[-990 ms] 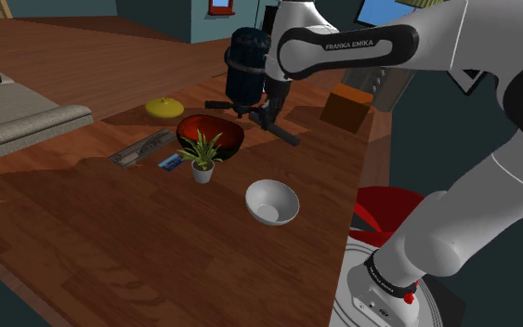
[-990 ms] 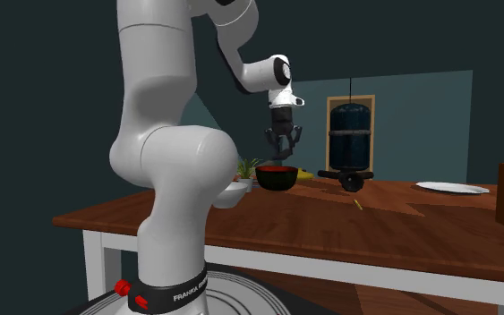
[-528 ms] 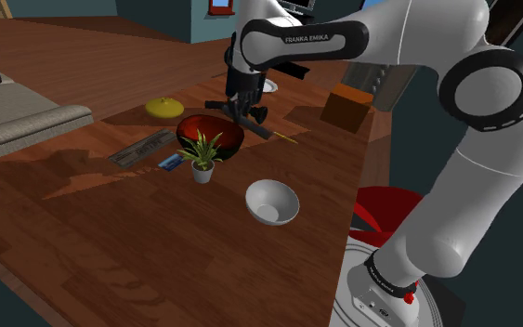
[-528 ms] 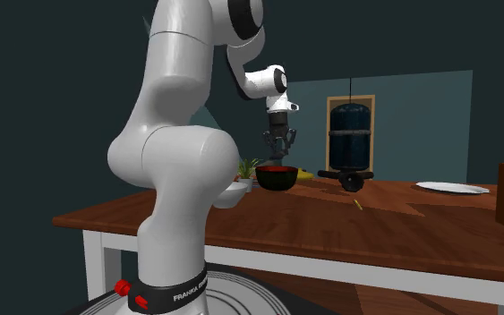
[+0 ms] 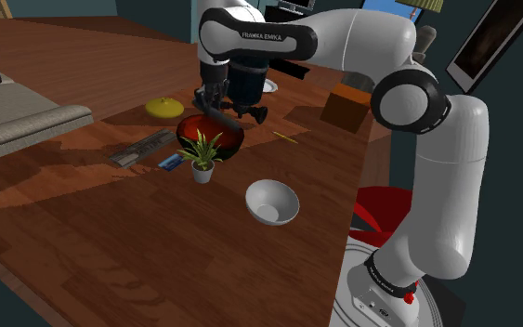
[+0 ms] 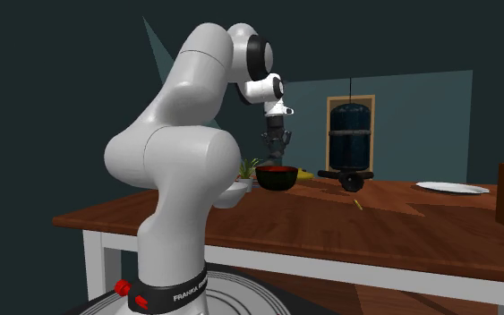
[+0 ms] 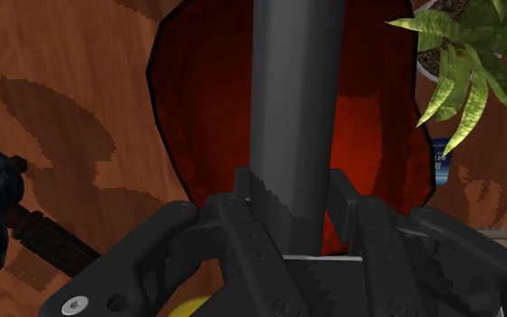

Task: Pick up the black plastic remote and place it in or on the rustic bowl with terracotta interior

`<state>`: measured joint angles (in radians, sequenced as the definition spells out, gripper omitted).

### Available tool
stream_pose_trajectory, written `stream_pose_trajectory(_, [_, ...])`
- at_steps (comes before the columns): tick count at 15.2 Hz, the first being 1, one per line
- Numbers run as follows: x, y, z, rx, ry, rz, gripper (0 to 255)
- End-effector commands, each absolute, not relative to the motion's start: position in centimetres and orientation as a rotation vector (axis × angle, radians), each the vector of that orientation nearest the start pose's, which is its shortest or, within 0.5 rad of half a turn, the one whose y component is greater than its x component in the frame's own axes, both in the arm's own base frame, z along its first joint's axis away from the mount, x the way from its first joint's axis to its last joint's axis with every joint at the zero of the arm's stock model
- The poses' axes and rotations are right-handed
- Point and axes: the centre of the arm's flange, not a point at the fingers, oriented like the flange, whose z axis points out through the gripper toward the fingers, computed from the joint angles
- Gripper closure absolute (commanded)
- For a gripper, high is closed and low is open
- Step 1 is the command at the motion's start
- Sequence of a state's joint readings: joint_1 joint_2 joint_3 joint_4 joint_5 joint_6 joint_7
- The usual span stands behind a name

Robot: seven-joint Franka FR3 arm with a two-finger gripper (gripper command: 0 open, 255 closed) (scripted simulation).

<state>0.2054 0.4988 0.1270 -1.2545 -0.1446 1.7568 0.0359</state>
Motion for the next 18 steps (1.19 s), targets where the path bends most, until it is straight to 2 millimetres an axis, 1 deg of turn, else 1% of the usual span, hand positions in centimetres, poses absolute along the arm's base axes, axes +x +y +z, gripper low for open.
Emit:
stream_pose_trajectory(1, [68.4,20.7,47.3,-3.183,-0.491,-0.035,255])
stream_pose_trajectory(11, [68.4,20.7,41.8,-3.183,-0.491,-0.035,255])
stream_pose_trajectory(18, [68.4,20.7,41.8,-3.183,-0.491,-0.035,255])
